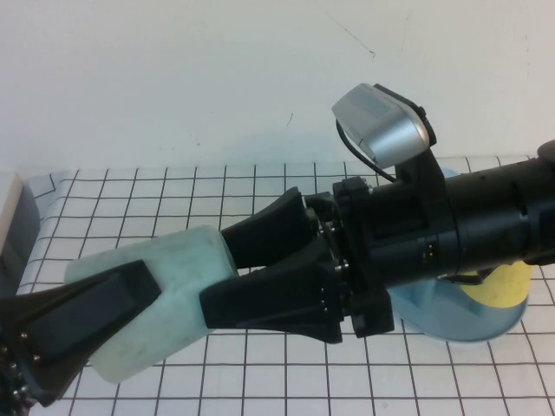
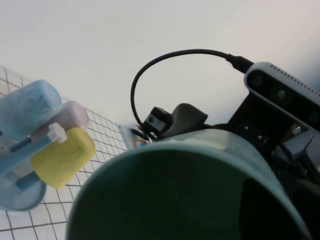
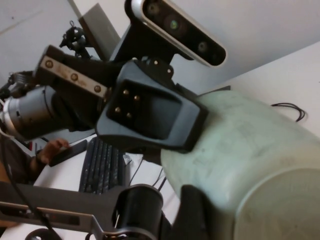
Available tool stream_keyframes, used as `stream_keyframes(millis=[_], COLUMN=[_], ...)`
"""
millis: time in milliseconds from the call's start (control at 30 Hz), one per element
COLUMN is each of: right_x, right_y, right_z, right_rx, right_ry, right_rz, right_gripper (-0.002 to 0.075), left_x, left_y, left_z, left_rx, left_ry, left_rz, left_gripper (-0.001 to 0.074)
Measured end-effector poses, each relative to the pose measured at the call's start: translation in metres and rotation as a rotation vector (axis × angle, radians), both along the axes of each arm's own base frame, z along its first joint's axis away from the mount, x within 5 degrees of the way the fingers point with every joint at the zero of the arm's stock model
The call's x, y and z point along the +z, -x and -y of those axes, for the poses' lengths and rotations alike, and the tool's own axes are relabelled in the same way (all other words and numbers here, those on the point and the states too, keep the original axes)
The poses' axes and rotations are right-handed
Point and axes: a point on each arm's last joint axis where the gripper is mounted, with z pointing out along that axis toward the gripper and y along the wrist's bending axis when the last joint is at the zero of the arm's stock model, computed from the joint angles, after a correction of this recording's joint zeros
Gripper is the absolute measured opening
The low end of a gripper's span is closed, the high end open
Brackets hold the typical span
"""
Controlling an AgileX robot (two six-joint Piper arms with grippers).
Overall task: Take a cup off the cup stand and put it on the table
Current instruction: Hand over the cup, then place the cup on the table
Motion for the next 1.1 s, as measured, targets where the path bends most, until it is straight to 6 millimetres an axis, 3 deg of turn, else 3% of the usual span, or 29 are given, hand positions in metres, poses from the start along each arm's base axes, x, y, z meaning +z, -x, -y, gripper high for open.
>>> stream_keyframes(millis=[200,400,500,600,667,767,933,1100], right_x=[0.001,0.016,0.030,0.039,0.041,0.039,0.036,0.043], right_y=[0.001,-0.018,-0.036,-0.046,-0.044,-0.033,-0.012,0.008], right_z=[0.001,0.019,0.039,0.060,0.073,0.086,0.109,0.133], right_rx=[0.015,-0.018,-0.072,-0.117,-0.121,-0.097,-0.101,-0.199], right_ry=[-0.008,-0.054,-0.077,-0.009,0.083,0.253,0.594,0.823], right_rz=[-0.001,0.034,0.082,0.161,0.196,0.221,0.263,0.277], right_gripper=[0.0562,0.0553,0.0459,0.0278,0.0139,0.0043,0.0008,0.0004], left_x=[0.001,0.010,0.022,0.034,0.041,0.052,0.052,0.041], left_y=[0.000,-0.008,-0.017,-0.029,-0.045,-0.066,-0.116,-0.160], left_z=[0.000,-0.003,-0.003,-0.003,-0.003,-0.001,0.013,0.056], left_rx=[-0.004,0.073,0.088,0.084,0.060,0.003,-0.130,-0.230], left_ry=[-0.003,-0.046,-0.150,-0.268,-0.389,-0.508,-0.681,-0.901], left_rz=[0.020,0.035,0.053,0.062,0.047,0.033,-0.026,-0.022], left_gripper=[0.0067,0.0015,0.0015,0.0015,0.0015,0.0015,0.0015,0.0015])
